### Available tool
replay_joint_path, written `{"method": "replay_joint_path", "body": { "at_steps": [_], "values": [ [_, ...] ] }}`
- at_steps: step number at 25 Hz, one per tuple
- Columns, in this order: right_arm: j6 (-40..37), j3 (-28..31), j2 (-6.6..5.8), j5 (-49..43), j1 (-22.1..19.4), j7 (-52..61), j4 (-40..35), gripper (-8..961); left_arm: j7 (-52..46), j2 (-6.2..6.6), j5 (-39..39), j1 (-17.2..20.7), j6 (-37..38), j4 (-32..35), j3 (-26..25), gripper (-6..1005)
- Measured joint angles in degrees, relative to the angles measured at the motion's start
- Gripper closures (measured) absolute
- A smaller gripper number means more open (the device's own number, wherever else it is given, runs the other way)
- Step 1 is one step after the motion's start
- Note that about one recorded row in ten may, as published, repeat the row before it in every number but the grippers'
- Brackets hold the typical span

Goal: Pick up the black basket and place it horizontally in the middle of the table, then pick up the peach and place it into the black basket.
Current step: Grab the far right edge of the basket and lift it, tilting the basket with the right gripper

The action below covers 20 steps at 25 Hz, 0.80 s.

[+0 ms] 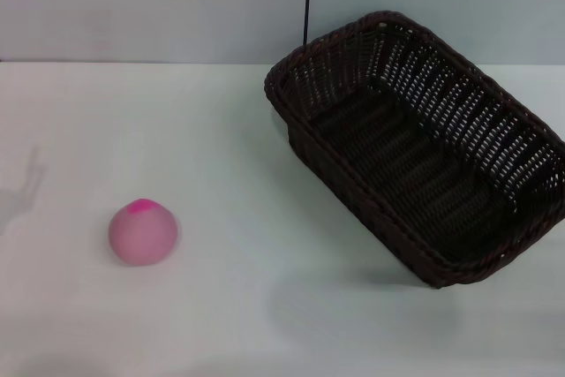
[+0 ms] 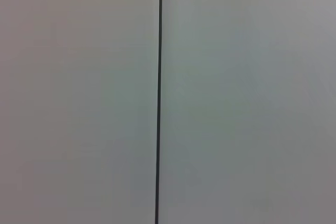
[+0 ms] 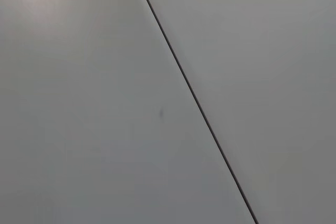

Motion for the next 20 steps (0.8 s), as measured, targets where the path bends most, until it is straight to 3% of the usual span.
{"method": "replay_joint_path", "body": {
  "at_steps": [16, 19, 20],
  "values": [
    [-0.82, -0.83, -0.39, -0.49, -0.79, -1.04, -1.26, 286, -0.99, 0.14, 0.01, -1.58, -0.71, 0.32, -0.56, 205],
    [-0.98, -0.85, -0.46, -1.1, -1.76, 3.19, -4.38, 286, -2.15, 0.2, 0.12, -1.69, -0.9, 0.36, -0.43, 205],
    [-0.44, -0.87, -0.46, -2.47, -2.64, 9.27, -8.94, 286, -2.6, 0.22, 0.13, -1.7, -0.84, 0.37, -0.43, 206]
  ]
}}
